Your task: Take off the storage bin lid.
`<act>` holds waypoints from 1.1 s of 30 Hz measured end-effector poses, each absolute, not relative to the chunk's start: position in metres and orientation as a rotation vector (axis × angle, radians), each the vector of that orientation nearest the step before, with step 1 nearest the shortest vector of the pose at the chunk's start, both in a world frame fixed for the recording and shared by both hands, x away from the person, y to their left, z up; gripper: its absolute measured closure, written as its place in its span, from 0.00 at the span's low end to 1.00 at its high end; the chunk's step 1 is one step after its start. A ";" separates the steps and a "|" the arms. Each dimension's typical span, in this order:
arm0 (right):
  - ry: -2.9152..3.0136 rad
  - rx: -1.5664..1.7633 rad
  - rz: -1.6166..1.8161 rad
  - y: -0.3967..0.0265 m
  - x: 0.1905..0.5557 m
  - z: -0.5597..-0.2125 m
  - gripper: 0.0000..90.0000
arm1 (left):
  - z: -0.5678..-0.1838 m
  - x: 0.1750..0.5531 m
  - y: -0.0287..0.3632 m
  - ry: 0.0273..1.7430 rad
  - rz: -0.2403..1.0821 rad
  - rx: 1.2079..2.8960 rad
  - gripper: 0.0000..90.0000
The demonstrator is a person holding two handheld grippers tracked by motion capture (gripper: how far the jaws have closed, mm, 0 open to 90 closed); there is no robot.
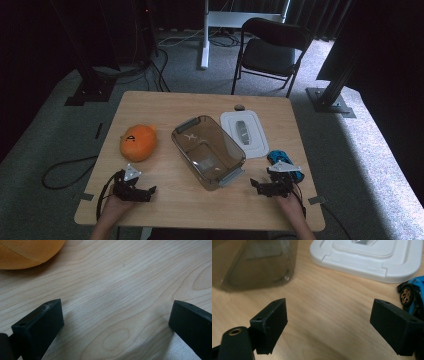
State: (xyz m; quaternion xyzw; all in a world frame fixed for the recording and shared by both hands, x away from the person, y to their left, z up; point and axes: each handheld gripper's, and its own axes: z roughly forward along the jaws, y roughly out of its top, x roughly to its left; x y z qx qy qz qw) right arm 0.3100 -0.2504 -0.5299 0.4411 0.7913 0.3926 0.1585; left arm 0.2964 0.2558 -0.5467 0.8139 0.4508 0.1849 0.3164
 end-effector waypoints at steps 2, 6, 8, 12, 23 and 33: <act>2.271 1.253 1.104 -0.253 0.306 -0.532 0.15 | -0.547 0.296 0.256 1.187 0.487 2.144 0.00; 2.287 1.251 1.110 -0.259 0.299 -0.537 0.15 | -0.547 0.296 0.256 1.186 0.486 2.143 0.00; 2.299 1.238 1.103 -0.260 0.298 -0.537 0.15 | -0.547 0.296 0.256 1.184 0.485 2.145 0.00; 2.330 1.200 1.079 -0.263 0.293 -0.541 0.15 | -0.547 0.296 0.256 1.183 0.485 2.145 0.00; 2.335 1.185 1.024 -0.263 0.291 -0.549 0.15 | -0.547 0.296 0.256 1.183 0.485 2.145 0.00; 2.327 1.168 1.005 -0.260 0.290 -0.550 0.14 | -0.547 0.296 0.256 1.180 0.485 2.147 0.00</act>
